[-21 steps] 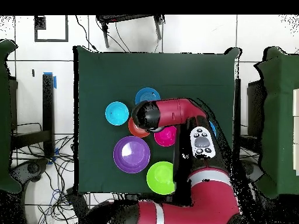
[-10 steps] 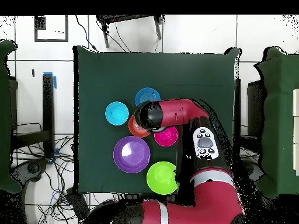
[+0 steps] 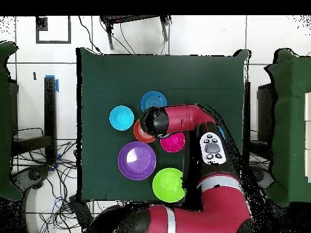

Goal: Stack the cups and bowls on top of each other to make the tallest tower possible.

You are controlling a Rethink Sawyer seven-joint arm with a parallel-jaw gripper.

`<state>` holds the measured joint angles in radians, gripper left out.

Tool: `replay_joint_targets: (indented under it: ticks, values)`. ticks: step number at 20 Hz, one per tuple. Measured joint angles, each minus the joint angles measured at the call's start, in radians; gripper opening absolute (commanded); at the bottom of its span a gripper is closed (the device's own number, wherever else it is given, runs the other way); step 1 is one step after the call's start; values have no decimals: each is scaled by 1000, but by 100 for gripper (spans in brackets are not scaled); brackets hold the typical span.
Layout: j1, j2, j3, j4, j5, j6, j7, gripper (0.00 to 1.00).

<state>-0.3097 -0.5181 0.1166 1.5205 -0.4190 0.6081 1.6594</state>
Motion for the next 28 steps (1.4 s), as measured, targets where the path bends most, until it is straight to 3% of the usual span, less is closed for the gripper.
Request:
replay_joint_targets:
  ticks: [15,28]
  values:
    - [-12,2,0,17,0,-72,0,100]
    - [-52,9,0,21,-50,-75,0,100]
